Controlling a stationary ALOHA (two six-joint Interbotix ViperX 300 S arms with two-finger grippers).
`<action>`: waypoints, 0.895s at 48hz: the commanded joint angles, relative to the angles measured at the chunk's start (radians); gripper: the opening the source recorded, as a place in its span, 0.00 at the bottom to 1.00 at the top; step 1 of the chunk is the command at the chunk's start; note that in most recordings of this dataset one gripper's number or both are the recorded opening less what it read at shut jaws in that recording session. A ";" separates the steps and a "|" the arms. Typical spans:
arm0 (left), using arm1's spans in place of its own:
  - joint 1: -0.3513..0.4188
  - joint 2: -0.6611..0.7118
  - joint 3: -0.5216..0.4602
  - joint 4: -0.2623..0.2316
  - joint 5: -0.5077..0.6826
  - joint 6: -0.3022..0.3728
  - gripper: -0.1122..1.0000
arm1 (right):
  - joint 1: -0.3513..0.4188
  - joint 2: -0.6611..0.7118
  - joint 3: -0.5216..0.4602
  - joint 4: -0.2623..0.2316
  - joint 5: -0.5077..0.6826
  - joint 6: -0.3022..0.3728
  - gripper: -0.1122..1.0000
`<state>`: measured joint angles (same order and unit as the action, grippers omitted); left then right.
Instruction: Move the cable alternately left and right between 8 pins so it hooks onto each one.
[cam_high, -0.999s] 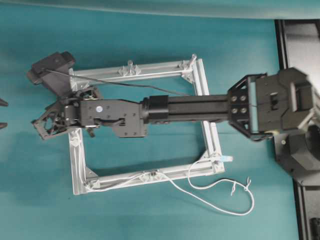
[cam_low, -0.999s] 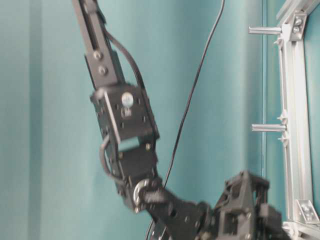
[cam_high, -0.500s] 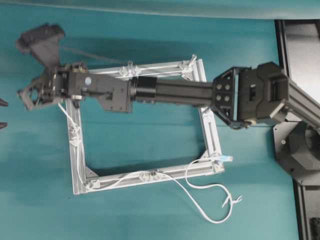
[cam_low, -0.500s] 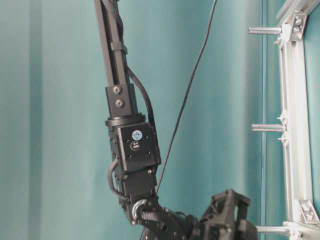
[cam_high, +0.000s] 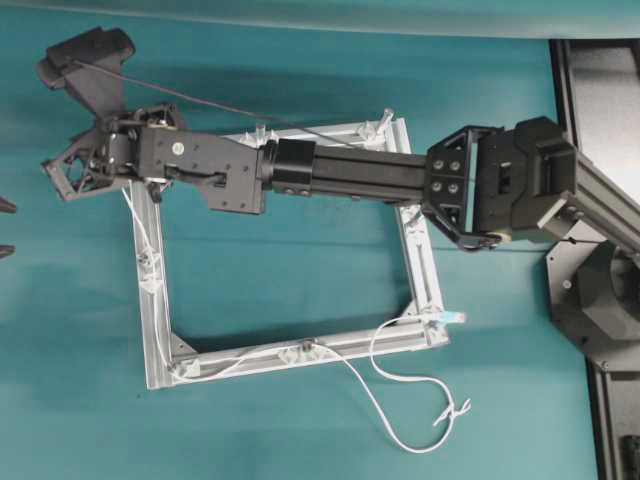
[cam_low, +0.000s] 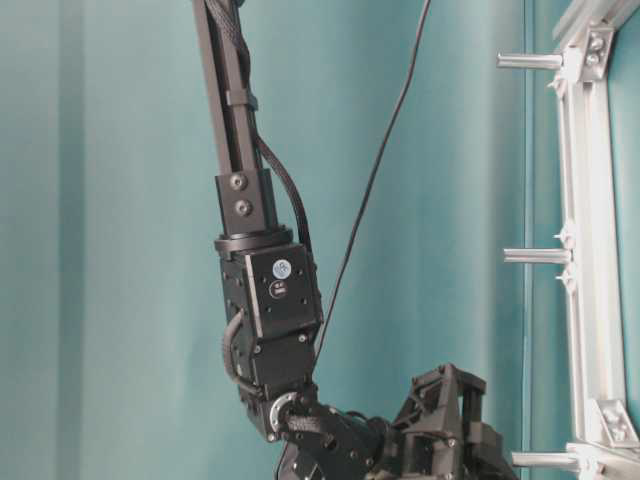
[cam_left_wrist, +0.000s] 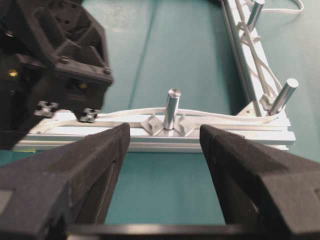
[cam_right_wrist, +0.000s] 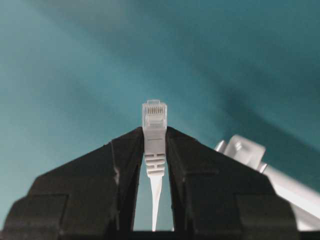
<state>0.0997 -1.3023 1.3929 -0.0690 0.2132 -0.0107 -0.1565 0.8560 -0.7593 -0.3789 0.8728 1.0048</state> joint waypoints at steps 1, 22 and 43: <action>-0.003 0.014 -0.012 0.005 -0.009 -0.002 0.73 | -0.011 -0.021 -0.031 -0.011 -0.011 -0.011 0.25; -0.003 0.014 -0.011 0.005 -0.009 -0.002 0.73 | -0.051 -0.009 -0.040 -0.032 -0.014 -0.003 0.25; -0.003 0.014 -0.014 0.005 -0.008 -0.002 0.73 | -0.058 -0.011 -0.046 -0.061 0.091 0.041 0.25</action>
<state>0.0997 -1.3023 1.3929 -0.0675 0.2132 -0.0107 -0.2194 0.8744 -0.7854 -0.4341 0.9572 1.0431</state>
